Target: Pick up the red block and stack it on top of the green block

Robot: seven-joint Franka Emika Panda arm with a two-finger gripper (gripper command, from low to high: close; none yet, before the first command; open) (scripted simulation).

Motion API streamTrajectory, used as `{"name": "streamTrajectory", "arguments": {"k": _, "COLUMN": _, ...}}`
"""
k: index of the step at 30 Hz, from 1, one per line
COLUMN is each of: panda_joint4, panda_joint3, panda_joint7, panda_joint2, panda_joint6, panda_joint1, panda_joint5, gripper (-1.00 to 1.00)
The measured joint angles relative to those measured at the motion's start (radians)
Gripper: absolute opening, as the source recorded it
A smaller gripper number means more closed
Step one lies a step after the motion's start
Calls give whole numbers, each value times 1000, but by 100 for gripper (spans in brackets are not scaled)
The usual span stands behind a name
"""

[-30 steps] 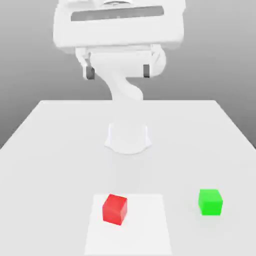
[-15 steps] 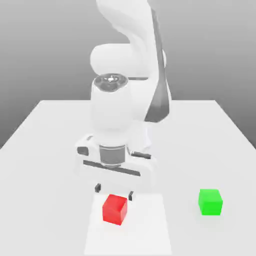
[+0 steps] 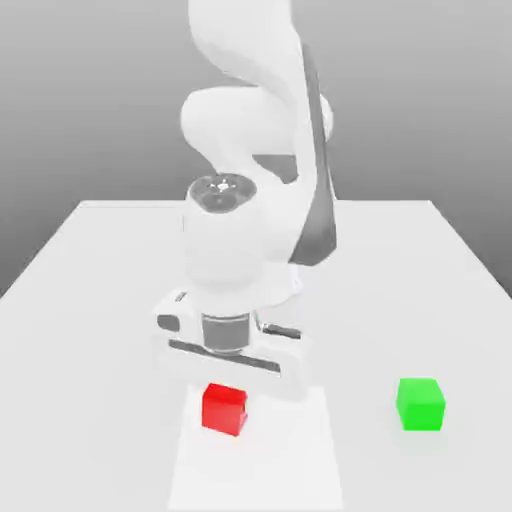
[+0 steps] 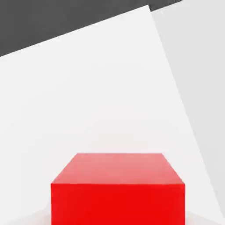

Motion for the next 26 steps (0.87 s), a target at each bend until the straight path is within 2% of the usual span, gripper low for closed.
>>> {"name": "streamTrajectory", "arguments": {"k": 5, "panda_joint4": 15, "panda_joint3": 84, "panda_joint7": 45, "panda_joint2": -51, "panda_joint6": -64, "panda_joint1": 109, "panda_joint5": 16, "gripper": -100}}
{"name": "streamTrajectory", "arguments": {"k": 16, "panda_joint4": 70, "panda_joint3": 214, "panda_joint7": 191, "panda_joint2": -92, "panda_joint6": -160, "panda_joint1": 440, "panda_joint5": 24, "gripper": -100}}
{"name": "streamTrajectory", "arguments": {"k": 22, "panda_joint4": 84, "panda_joint3": 178, "panda_joint7": 274, "panda_joint2": 66, "panda_joint6": -19, "panda_joint1": 480, "panda_joint5": -66, "gripper": -100}}
{"name": "streamTrajectory", "arguments": {"k": 23, "panda_joint4": 85, "panda_joint3": 169, "panda_joint7": 286, "panda_joint2": 98, "panda_joint6": 11, "panda_joint1": 486, "panda_joint5": -83, "gripper": 100}}
{"name": "streamTrajectory", "arguments": {"k": 26, "panda_joint4": 85, "panda_joint3": 169, "panda_joint7": 286, "panda_joint2": 98, "panda_joint6": 11, "panda_joint1": 486, "panda_joint5": -83, "gripper": 100}}
